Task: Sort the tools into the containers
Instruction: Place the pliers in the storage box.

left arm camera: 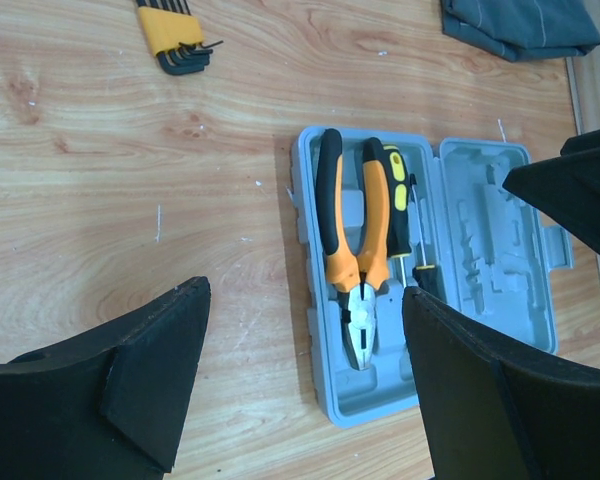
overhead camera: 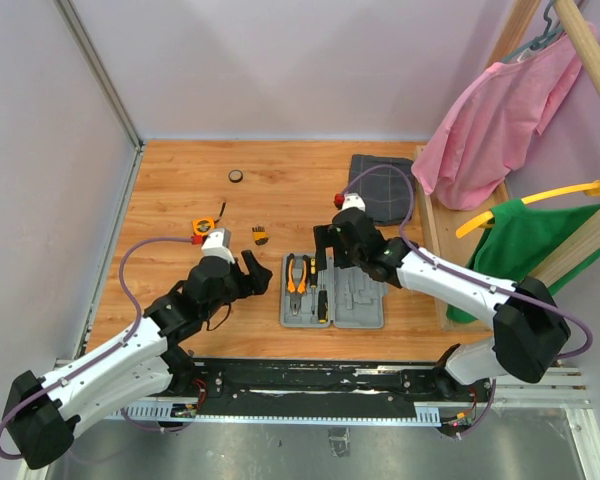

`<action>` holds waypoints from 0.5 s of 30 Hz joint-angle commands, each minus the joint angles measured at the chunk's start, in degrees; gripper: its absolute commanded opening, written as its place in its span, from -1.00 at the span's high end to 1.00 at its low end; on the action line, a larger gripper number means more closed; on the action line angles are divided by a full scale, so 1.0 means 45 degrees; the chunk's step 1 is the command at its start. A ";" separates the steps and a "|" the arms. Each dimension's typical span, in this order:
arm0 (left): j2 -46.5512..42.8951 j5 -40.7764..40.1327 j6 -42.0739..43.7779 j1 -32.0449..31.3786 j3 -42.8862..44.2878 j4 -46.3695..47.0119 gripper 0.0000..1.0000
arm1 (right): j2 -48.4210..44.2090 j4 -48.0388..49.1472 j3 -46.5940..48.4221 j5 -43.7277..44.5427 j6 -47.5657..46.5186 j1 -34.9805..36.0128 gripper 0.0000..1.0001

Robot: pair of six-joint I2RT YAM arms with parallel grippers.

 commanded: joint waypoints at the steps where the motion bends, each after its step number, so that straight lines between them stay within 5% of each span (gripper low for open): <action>1: -0.0146 0.0112 0.0195 0.0109 -0.0353 0.0664 -0.63 | 0.0207 -0.0235 0.0307 -0.0926 -0.0013 -0.0183 -0.86; 7: 0.0001 0.0361 0.0576 0.0109 -0.0473 0.0687 -0.62 | 0.0544 0.0576 0.0040 -0.2259 0.0717 -0.0089 -0.37; 15: 0.0279 0.0645 0.0598 0.0109 -0.0456 0.1018 -0.40 | 0.1974 0.0790 0.0709 -0.2409 0.1450 0.0258 -0.04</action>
